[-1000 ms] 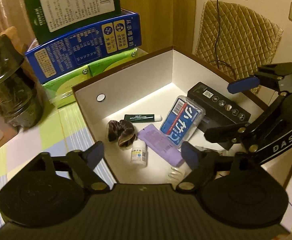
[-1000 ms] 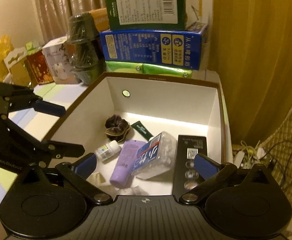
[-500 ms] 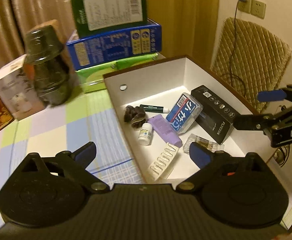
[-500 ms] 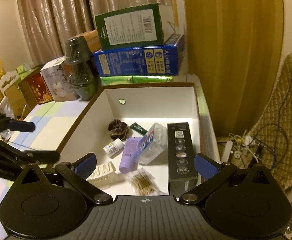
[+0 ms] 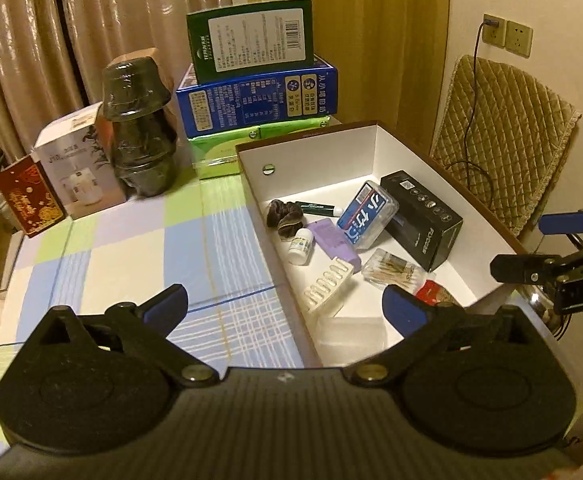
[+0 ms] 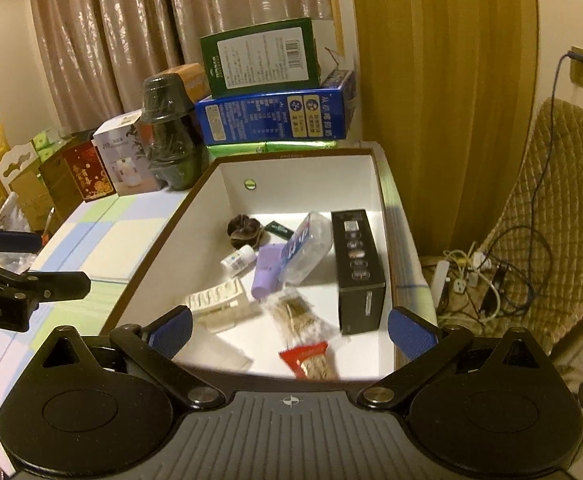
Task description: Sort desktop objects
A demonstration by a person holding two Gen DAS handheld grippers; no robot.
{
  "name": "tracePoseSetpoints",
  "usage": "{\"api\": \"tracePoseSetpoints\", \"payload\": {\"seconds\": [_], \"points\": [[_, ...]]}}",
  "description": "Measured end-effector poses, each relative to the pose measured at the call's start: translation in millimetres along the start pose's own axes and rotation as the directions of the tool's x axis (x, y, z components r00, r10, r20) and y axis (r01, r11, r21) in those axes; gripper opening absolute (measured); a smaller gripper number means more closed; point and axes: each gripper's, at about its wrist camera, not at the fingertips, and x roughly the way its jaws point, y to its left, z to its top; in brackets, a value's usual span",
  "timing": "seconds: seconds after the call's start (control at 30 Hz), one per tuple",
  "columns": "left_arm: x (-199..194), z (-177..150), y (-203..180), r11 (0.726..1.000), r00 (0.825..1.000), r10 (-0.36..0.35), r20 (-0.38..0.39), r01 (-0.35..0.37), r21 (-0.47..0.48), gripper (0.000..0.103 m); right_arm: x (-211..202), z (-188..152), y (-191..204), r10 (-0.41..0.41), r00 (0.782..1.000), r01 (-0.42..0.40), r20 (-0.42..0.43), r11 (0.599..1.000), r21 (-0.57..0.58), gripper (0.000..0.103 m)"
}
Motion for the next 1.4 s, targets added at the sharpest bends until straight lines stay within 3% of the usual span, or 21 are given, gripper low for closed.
{"api": "tracePoseSetpoints", "payload": {"seconds": [0.17, 0.77, 1.4], "points": [[-16, -15, 2, 0.999, 1.000, 0.031, 0.005, -0.031, 0.023, 0.102, -15, -14, 13, -0.013, 1.000, 0.013, 0.004, 1.000, 0.021, 0.101], [-70, -59, 28, 0.999, 0.998, -0.034, -0.046, 0.034, 0.004, 0.102, -57, -62, 78, -0.059, 0.998, 0.060, -0.023, 0.996, 0.065, 0.101], [-117, -100, 49, 1.000, 0.998, -0.009, -0.055, 0.009, -0.003, 0.102, -82, -99, 128, -0.057, 0.998, 0.060, -0.040, 0.996, 0.066, 0.101]]}}
